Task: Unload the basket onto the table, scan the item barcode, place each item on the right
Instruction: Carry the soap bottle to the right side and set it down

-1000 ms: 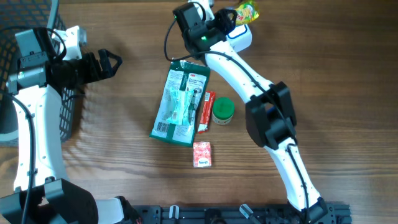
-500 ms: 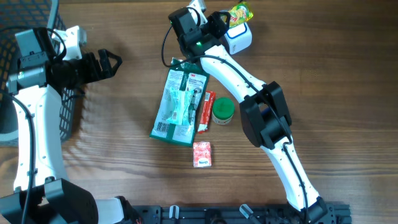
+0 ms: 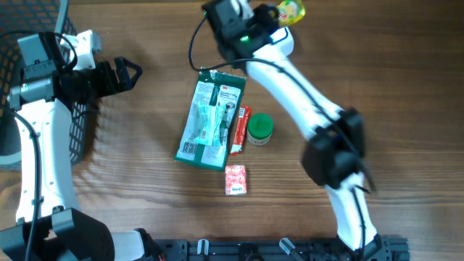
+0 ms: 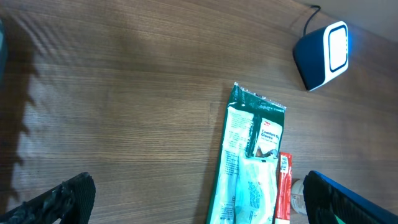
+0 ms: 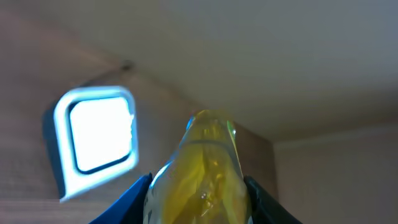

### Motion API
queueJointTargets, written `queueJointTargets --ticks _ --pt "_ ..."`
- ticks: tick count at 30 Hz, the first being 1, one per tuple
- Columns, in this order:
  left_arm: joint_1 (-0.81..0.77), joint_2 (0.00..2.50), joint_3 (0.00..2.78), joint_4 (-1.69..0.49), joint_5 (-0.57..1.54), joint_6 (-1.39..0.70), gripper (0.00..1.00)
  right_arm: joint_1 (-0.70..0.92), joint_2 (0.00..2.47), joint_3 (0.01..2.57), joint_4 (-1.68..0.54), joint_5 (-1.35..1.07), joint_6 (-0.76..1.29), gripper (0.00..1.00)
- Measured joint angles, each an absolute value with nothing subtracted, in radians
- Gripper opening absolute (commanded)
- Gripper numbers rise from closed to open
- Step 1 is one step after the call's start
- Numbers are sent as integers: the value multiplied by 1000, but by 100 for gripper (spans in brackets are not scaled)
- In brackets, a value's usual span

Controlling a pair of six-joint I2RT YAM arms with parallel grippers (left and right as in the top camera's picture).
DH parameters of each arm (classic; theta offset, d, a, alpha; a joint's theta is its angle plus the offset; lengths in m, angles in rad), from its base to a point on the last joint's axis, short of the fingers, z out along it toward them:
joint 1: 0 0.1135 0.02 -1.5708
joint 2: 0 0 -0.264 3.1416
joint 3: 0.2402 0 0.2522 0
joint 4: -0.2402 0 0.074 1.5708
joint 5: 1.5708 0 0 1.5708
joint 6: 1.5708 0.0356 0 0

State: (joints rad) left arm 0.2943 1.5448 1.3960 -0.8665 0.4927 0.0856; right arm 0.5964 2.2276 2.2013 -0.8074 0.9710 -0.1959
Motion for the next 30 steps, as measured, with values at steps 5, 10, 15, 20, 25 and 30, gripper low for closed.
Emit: queueJointTargets --ticks 5,10,15,20,25,30 --pt "294 1546 1396 -866 493 86 100 490 1927 2217 -1166 736 101 4" --pt "294 1546 1396 -866 493 86 100 222 1916 2215 -1325 471 237 4" --pt "294 1546 1396 -866 493 86 100 -39 1934 2096 -1334 238 290 4" --pt "294 1546 1396 -865 493 86 100 -228 1942 1861 -1205 186 299 4" --pt "294 1546 1396 -866 493 86 100 -316 1946 1737 -1133 172 303 12" --pt "294 1546 1396 -867 493 86 100 -329 1946 1702 -1090 164 303 16"
